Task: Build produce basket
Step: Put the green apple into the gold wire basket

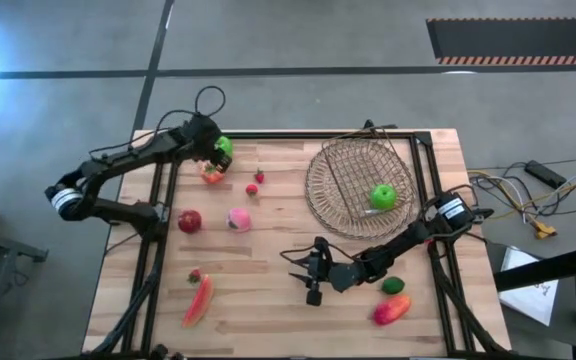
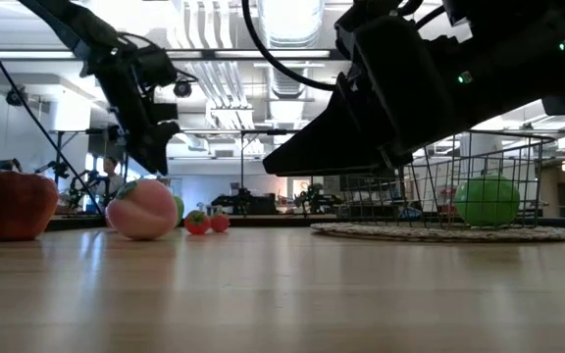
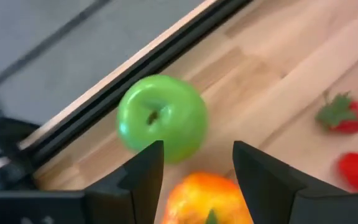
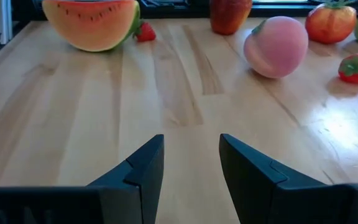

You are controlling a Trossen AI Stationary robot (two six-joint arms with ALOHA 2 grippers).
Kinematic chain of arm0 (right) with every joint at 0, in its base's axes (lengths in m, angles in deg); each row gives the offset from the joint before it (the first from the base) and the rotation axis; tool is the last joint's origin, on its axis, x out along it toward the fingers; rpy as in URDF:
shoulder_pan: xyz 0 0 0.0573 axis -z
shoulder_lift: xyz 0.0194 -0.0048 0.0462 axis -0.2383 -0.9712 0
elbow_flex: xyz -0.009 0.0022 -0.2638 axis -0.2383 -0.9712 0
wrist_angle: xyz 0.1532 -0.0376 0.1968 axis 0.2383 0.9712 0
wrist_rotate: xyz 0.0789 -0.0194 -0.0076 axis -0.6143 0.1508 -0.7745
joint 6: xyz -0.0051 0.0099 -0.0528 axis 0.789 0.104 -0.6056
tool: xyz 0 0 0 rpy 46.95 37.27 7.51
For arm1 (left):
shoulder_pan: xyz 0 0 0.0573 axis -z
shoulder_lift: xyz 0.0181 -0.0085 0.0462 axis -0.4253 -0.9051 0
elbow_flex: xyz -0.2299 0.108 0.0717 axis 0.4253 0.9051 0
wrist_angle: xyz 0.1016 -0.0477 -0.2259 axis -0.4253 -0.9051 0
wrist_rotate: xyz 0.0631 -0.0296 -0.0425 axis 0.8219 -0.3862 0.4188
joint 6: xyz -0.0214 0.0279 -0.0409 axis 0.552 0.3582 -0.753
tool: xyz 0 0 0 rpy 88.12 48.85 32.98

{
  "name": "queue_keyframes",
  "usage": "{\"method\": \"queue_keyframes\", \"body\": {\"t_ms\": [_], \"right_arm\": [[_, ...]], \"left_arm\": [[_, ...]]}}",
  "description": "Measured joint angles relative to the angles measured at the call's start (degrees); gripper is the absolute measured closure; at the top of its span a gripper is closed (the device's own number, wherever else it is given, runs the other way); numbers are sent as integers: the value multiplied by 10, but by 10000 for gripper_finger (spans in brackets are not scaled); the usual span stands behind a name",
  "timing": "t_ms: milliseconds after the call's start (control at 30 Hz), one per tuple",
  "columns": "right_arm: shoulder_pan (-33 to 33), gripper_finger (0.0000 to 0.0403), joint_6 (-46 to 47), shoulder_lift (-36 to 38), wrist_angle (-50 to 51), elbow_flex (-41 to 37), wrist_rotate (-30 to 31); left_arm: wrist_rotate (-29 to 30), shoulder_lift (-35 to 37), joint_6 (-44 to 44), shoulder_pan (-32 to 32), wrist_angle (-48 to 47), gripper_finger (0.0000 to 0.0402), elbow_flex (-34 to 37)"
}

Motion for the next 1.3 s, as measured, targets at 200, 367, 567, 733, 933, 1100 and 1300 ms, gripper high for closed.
{"method": "queue_keyframes", "body": {"t_ms": [200,367,567,733,933,1100,1300], "right_arm": [[1,255,9,0,-6,0,3],[0,255,9,0,-9,0,5],[0,255,15,0,-9,0,14],[-2,255,15,0,-9,0,14],[-2,255,21,0,-9,0,14],[-2,255,33,0,-9,0,14],[-6,255,35,0,-9,0,15]], "left_arm": [[-8,-23,-4,-33,16,224,1],[-10,-48,-5,-41,39,224,6],[-10,-75,-21,-41,79,224,5],[-5,-93,-34,-41,91,224,4],[-3,-105,-34,-41,101,224,4],[-3,-113,-34,-40,107,224,4],[-4,-117,-33,-40,108,225,4]]}}
